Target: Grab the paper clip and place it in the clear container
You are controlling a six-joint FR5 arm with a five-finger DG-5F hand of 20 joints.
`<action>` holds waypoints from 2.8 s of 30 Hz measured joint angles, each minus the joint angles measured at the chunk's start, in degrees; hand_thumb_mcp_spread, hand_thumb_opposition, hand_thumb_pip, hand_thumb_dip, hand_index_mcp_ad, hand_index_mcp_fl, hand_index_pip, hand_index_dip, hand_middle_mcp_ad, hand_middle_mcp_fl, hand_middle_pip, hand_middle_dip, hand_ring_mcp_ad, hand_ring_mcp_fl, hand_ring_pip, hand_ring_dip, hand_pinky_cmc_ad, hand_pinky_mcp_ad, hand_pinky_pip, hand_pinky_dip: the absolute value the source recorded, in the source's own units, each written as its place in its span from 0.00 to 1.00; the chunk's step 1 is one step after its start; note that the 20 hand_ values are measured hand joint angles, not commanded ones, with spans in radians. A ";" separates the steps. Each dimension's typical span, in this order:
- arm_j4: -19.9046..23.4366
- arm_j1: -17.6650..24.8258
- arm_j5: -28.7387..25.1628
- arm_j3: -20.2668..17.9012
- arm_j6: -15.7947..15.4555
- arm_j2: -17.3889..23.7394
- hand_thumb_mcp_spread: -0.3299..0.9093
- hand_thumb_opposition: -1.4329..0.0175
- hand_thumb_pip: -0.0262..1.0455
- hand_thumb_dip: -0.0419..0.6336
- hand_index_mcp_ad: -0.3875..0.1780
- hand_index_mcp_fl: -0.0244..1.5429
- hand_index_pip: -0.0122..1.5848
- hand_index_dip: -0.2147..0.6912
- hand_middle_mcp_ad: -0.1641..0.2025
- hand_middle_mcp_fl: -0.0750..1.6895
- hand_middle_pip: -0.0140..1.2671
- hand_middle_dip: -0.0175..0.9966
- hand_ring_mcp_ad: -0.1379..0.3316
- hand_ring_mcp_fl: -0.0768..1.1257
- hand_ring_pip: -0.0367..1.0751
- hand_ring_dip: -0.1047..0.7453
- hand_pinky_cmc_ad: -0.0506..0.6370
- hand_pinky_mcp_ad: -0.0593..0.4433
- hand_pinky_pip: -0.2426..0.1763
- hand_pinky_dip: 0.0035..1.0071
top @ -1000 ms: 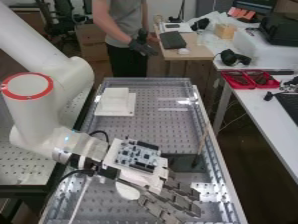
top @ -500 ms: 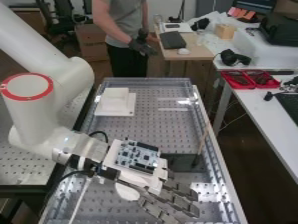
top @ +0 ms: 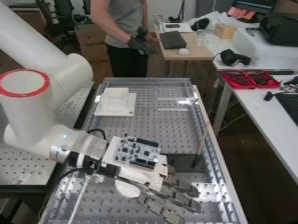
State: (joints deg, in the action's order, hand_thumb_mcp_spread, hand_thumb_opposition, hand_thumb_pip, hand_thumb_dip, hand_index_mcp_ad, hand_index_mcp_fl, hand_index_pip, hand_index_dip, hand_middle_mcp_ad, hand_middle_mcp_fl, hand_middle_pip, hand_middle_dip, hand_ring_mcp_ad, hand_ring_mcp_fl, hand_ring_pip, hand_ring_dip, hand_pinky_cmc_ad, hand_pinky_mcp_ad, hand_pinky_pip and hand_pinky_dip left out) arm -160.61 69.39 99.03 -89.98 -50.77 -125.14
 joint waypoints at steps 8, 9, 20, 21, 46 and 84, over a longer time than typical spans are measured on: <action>-0.09 -0.47 1.66 -0.61 -1.21 0.54 0.65 0.39 0.60 0.49 0.40 0.23 0.79 0.34 0.34 0.10 0.11 0.19 0.48 0.07 0.13 0.21 0.53 0.58 0.58 0.14; 0.04 -0.53 1.82 -0.66 -1.26 0.56 0.66 0.39 0.60 0.48 0.40 0.23 0.79 0.34 0.34 0.10 0.11 0.19 0.47 0.07 0.13 0.21 0.53 0.58 0.58 0.14; 2.45 -1.51 5.63 -1.29 -2.47 0.57 0.65 0.40 0.60 0.48 0.39 0.23 0.79 0.33 0.35 0.10 0.11 0.18 0.47 0.07 0.13 0.21 0.54 0.58 0.58 0.14; 2.55 -1.69 6.05 -1.26 -2.80 0.43 0.65 0.40 0.60 0.48 0.38 0.23 0.79 0.33 0.34 0.10 0.11 0.19 0.47 0.07 0.13 0.21 0.54 0.58 0.58 0.14; 3.85 -3.35 9.38 -0.35 -3.95 -1.36 0.65 0.40 0.60 0.48 0.38 0.24 0.81 0.31 0.35 0.11 0.11 0.18 0.46 0.07 0.13 0.21 0.54 0.58 0.58 0.14; 9.48 -2.33 7.73 -4.08 4.66 4.15 0.67 0.33 0.56 0.48 0.41 0.47 0.82 0.30 0.38 0.17 0.11 0.19 0.48 0.12 0.13 0.21 0.55 0.61 0.67 0.14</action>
State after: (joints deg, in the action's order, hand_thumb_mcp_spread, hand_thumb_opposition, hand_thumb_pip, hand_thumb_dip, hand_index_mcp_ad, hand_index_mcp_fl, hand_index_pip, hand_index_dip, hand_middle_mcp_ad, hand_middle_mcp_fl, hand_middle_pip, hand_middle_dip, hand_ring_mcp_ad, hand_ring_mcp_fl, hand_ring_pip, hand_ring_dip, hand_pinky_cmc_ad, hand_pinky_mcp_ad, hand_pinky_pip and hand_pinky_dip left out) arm -151.13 67.06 106.75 -94.06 -46.11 -120.99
